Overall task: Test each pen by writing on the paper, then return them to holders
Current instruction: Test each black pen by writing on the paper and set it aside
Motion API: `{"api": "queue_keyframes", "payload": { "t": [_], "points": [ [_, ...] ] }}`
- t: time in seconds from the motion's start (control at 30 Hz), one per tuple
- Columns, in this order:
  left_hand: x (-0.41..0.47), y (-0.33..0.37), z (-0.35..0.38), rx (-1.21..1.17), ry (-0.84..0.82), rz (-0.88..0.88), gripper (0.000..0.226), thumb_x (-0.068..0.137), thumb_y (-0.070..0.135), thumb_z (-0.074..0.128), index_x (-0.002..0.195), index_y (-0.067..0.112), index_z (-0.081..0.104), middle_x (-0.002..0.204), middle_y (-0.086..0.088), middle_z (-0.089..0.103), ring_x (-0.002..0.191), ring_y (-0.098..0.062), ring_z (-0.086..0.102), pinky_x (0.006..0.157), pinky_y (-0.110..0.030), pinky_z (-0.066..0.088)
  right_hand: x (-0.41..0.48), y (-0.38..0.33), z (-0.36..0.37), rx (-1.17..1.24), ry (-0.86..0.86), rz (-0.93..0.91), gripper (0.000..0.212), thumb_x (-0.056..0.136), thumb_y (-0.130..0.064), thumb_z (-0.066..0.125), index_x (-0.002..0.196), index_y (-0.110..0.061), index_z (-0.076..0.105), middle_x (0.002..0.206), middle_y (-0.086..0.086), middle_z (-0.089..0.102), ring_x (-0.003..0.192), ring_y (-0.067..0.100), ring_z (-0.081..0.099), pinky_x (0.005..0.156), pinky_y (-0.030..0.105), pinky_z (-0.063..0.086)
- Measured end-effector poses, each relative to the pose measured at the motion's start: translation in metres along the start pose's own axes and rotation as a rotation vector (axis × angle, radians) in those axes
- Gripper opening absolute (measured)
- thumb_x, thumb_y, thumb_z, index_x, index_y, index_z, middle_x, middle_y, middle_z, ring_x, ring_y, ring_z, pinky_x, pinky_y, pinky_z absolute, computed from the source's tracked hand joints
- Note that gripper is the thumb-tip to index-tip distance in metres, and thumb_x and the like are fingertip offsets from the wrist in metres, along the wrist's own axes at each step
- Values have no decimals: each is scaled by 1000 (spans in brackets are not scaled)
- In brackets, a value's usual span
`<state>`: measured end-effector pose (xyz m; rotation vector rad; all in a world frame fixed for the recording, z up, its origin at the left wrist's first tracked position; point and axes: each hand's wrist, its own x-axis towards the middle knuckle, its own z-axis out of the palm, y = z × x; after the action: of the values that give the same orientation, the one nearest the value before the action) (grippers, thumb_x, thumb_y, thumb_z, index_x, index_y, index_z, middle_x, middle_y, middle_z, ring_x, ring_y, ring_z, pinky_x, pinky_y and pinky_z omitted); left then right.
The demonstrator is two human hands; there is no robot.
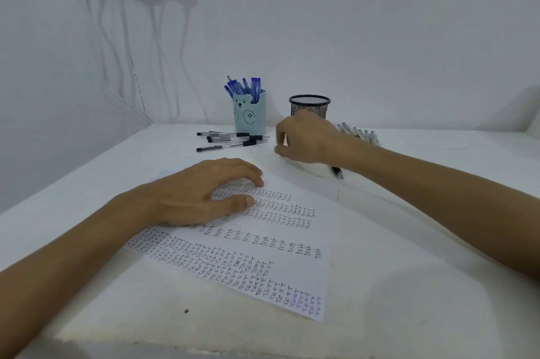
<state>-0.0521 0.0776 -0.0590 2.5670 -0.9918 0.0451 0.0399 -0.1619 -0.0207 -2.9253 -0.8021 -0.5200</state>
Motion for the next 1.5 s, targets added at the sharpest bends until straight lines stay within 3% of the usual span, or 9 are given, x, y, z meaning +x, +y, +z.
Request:
{"api": "queue_keyframes", "payload": {
  "t": [0.27, 0.4, 0.5, 0.77, 0.9, 1.1, 1.2, 1.3, 1.5],
  "points": [
    [-3, -18, -10, 64, 96, -58, 53, 98, 70, 33, 131, 39, 61, 140, 30, 55, 133, 9, 47, 111, -20, 35, 48, -34, 36, -160, 186, -174, 21, 98, -10, 51, 115, -6, 62, 112, 10, 56, 97, 29, 56, 62, 36, 41],
    [-8, -29, -14, 70, 108, -108, 52, 96, 70, 35, 128, 40, 63, 137, 30, 58, 129, 14, 47, 104, -7, 32, 65, -39, 41, -281, 127, -156, 25, 98, -5, 51, 120, -5, 62, 119, 12, 55, 109, 29, 52, 66, 37, 42],
    [-9, -33, -15, 3, 129, -140, 54, 92, 71, 37, 126, 40, 64, 137, 28, 59, 130, 11, 49, 106, -10, 33, 67, -41, 46, -305, 91, -120, 26, 98, -5, 51, 123, -5, 58, 121, 12, 57, 112, 29, 53, 68, 36, 42],
    [-9, -33, -16, -107, 141, -150, 52, 88, 73, 40, 121, 41, 66, 133, 29, 62, 128, 9, 52, 99, -13, 39, 49, -30, 37, -94, 88, -148, 28, 94, 3, 45, 122, -1, 44, 93, 11, 53, 79, 31, 53, 52, 33, 32],
    [-9, -32, -16, -101, 135, -146, 42, 98, 69, 45, 121, 41, 66, 133, 29, 63, 130, 10, 51, 101, -15, 39, 35, -23, 27, -32, 78, -24, 23, 105, -17, 40, 113, -1, 55, 109, 13, 58, 89, 26, 50, 72, 34, 37],
    [-8, -28, -16, -56, 124, -143, 33, 98, 55, 49, 122, 39, 66, 133, 27, 63, 127, 9, 53, 104, -18, 40, 14, -24, 7, 162, -71, 83, 79, 89, -85, 24, 88, -16, 62, 65, 6, 55, 63, 22, 56, 57, 31, 43],
    [-8, -25, -16, -44, 122, -125, 32, 98, 53, 50, 122, 38, 66, 134, 25, 63, 127, 8, 53, 108, -20, 39, 5, -24, -2, 273, -93, 158, 72, 89, -85, 24, 62, -20, 39, 62, 4, 46, 60, 20, 47, 57, 32, 37],
    [-7, -22, -14, -24, 124, -90, 29, 99, 51, 53, 123, 39, 65, 135, 25, 62, 130, 6, 53, 113, -27, 40, -2, -22, -3, 429, -53, 162, 69, 95, -77, 27, 60, -18, 26, 61, 2, 36, 57, 19, 36, 61, 33, 31],
    [-6, -7, -9, 21, 65, 4, 39, 98, 63, 55, 132, 45, 61, 146, 32, 50, 140, 7, 43, 118, -31, 35, -24, -18, -3, 816, -12, 100, 76, 87, -86, 29, 69, -13, 43, 66, 5, 52, 61, 18, 49, 67, 33, 43]
  ]
}}
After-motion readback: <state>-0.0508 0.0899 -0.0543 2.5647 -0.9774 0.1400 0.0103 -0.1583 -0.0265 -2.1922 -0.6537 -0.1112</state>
